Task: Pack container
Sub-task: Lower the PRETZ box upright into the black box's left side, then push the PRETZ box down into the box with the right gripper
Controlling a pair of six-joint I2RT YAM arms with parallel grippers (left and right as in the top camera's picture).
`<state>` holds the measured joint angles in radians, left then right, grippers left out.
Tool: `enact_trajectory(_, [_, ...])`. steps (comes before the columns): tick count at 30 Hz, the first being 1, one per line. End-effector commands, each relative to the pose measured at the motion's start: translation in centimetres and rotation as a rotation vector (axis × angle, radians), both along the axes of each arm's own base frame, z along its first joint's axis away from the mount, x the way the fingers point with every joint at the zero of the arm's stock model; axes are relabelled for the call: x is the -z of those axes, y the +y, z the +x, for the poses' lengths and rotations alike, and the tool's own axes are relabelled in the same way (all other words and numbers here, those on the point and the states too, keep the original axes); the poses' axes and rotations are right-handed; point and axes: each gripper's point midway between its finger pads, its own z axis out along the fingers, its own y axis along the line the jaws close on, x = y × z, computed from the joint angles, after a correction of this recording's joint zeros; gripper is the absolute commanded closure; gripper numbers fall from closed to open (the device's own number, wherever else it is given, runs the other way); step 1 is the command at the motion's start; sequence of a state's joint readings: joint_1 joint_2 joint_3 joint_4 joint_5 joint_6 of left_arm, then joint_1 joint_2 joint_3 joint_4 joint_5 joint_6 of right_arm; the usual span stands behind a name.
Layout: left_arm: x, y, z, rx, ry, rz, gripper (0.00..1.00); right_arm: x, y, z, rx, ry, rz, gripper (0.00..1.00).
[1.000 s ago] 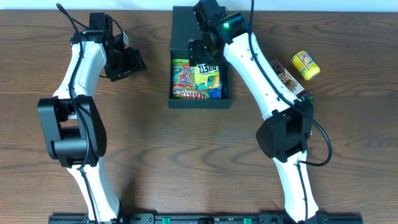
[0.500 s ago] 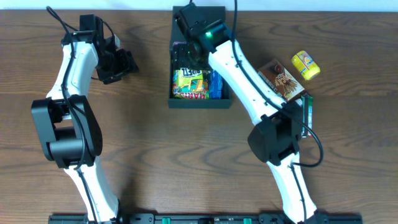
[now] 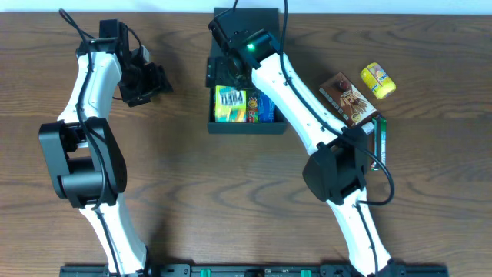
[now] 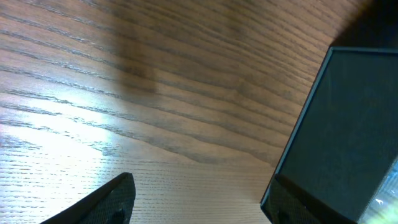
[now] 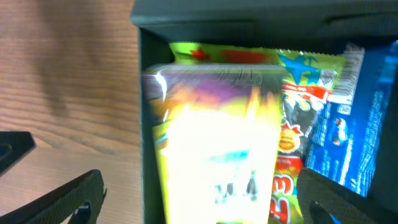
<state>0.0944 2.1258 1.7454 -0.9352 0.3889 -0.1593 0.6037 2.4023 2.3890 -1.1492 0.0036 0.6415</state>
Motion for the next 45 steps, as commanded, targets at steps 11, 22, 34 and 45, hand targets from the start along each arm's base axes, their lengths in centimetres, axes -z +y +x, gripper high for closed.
enact_trajectory(11, [-1.6,-0.1,0.5,0.013,-0.043,0.002,0.34,-1.4,-4.6,1.8,0.050,-0.020,-0.057,0.98])
enact_trajectory(22, [-1.6,-3.9,1.6,0.085,-0.099,0.000,0.94,3.7,-6.6,0.3,0.043,0.109,-0.140,0.98])
enact_trajectory(34, [-0.4,-8.3,1.4,0.166,-0.103,-0.007,0.94,6.8,-6.6,-0.8,-0.006,0.163,-0.154,0.99])
enact_trajectory(45, [1.2,-11.5,1.4,0.199,-0.077,-0.145,0.94,8.2,-6.4,-0.9,-0.035,0.166,-0.148,0.99])
